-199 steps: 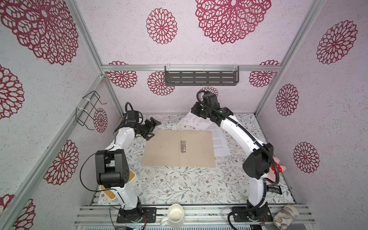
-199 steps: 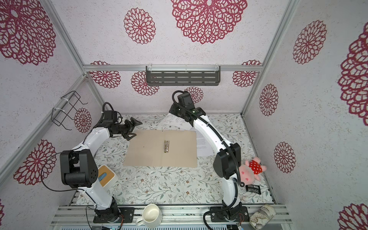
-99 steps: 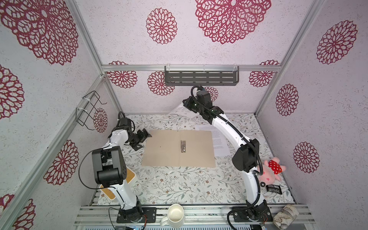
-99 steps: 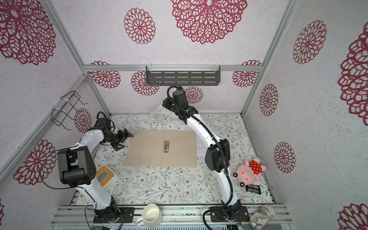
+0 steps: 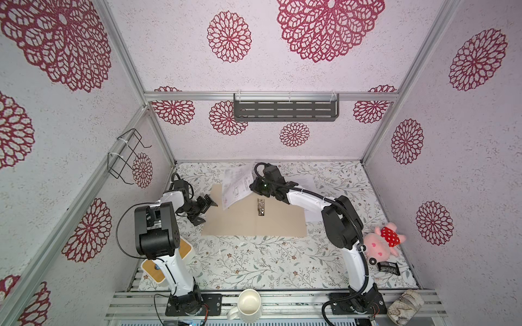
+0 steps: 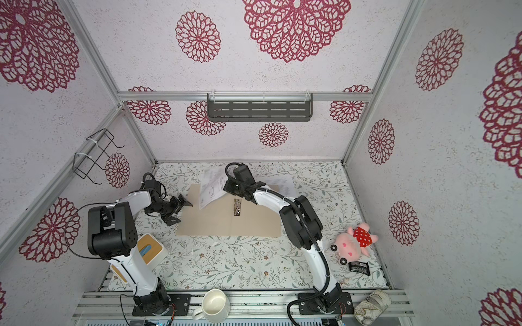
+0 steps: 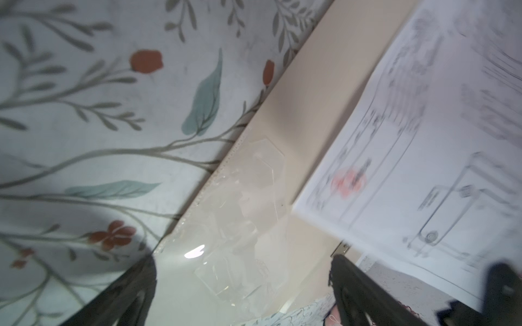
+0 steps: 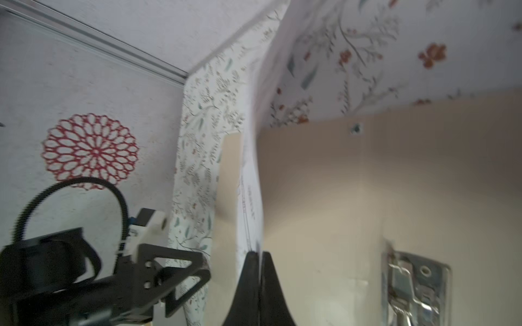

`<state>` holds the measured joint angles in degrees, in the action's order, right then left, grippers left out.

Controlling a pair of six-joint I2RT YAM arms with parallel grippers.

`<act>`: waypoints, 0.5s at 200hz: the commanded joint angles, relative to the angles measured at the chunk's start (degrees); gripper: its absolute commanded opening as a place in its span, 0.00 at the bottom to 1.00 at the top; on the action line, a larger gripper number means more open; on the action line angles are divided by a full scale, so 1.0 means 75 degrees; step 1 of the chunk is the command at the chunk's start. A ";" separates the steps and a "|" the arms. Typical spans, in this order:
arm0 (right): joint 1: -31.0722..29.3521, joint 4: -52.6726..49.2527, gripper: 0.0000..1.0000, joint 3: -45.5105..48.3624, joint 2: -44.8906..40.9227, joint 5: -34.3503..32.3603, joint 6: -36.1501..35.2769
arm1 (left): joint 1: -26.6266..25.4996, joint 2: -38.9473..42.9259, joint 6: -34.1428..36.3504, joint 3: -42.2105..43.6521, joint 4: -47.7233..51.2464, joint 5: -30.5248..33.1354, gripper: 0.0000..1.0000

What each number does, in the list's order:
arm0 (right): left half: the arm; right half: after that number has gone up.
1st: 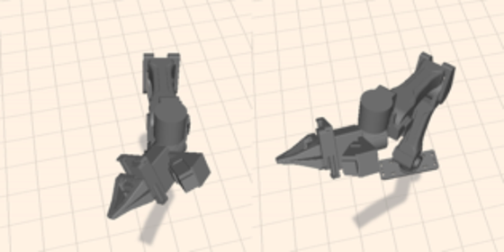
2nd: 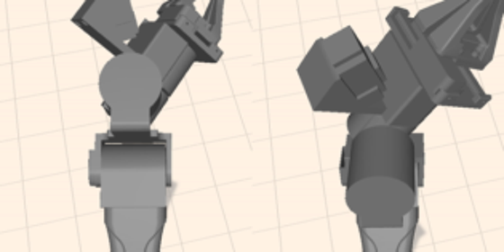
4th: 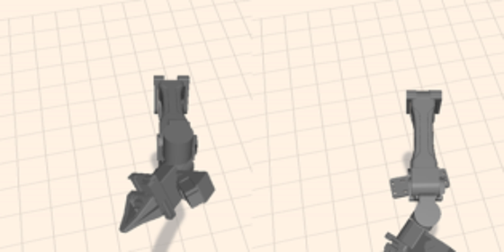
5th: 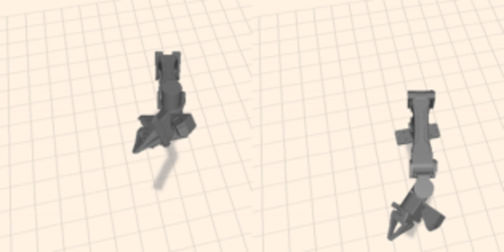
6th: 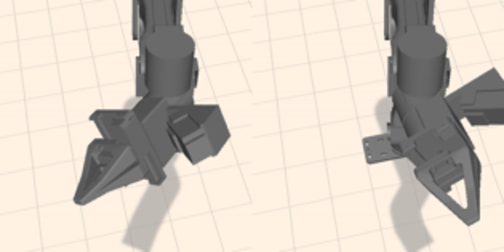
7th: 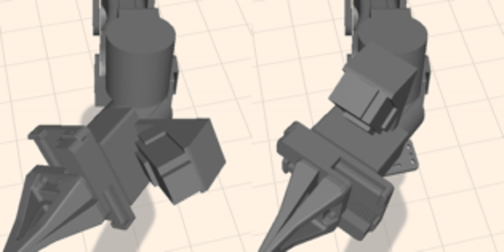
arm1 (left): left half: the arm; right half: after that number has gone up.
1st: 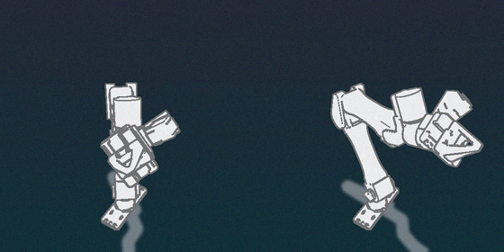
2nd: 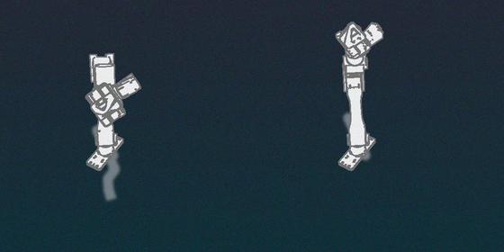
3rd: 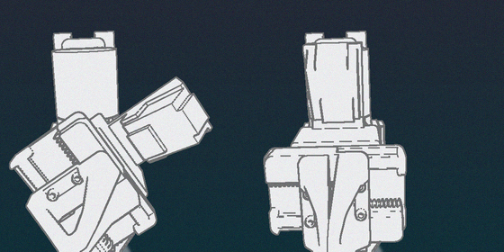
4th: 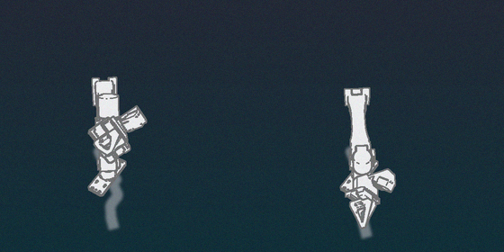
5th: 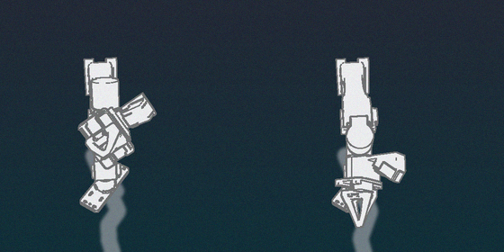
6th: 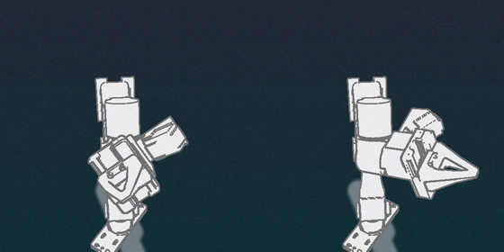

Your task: Put the files into the folder

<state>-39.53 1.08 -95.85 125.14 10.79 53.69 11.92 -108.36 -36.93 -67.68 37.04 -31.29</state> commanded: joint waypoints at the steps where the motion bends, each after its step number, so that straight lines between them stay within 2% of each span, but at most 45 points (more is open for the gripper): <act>1: 0.0092 0.0615 0.00 0.0333 -0.1027 -0.0067 0.0220 | -0.0021 0.0120 -0.0153 0.0326 -0.0395 -0.0678 0.98; 47: 0.0067 0.0507 0.00 0.1230 -0.1369 -0.0637 0.0046 | -0.0041 0.0489 -0.0257 0.0749 -0.0545 -0.1021 0.97; 100: 0.0053 0.0311 0.00 0.0859 -0.1016 -0.1194 -0.0571 | -0.0227 0.0668 0.0041 0.0295 -0.0037 -0.0873 0.96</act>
<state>-39.05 2.70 -86.96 117.80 5.56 53.19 11.29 -105.54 -38.81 -62.85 34.83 -38.04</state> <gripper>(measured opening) 0.051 0.963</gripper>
